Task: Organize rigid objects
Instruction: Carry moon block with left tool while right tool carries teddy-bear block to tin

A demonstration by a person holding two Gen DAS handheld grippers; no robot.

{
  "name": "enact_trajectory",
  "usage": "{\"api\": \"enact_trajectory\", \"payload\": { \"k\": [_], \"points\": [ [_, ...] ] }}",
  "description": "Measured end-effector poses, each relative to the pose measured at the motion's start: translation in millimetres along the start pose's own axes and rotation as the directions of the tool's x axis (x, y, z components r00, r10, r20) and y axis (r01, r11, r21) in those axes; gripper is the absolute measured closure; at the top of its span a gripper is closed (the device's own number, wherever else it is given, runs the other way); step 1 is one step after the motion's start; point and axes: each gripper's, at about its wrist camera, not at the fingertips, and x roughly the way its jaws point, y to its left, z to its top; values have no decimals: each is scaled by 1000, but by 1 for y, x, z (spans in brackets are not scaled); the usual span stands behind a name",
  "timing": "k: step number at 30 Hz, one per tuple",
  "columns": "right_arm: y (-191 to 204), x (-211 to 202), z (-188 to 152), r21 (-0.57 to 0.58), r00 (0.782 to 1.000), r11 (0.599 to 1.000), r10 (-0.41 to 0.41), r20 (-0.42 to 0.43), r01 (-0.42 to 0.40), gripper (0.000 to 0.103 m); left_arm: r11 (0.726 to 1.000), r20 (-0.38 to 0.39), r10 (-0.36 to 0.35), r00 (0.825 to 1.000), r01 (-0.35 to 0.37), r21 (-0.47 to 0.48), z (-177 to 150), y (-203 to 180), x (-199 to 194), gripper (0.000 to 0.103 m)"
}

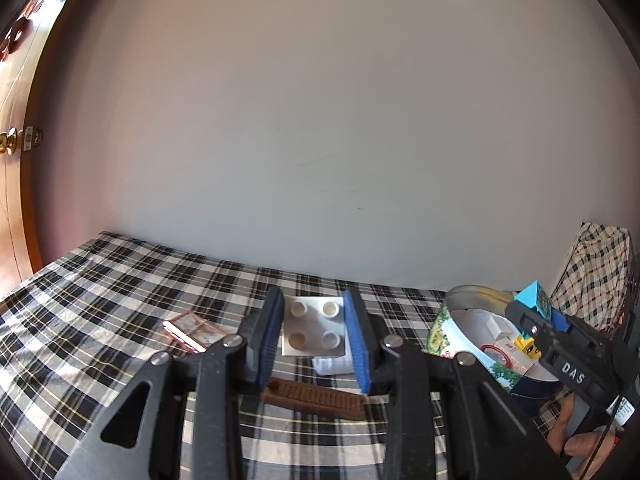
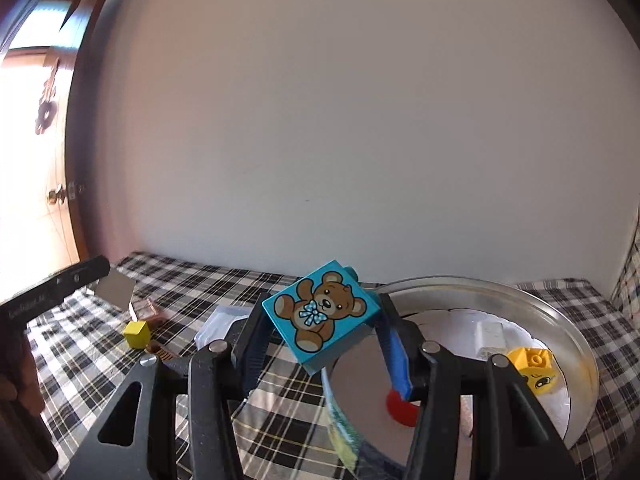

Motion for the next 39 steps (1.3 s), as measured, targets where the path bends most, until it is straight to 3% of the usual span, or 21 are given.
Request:
{"api": "enact_trajectory", "payload": {
  "k": [24,39],
  "points": [
    [-52,-13,0,69,997,995,-70,35,67,50,988,-20,-111,994,112,104,-3,-103,18,73],
    [-98,-22,0,99,984,981,-173,43,168,50,971,-24,-195,981,196,135,-3,-157,27,73]
  ]
}}
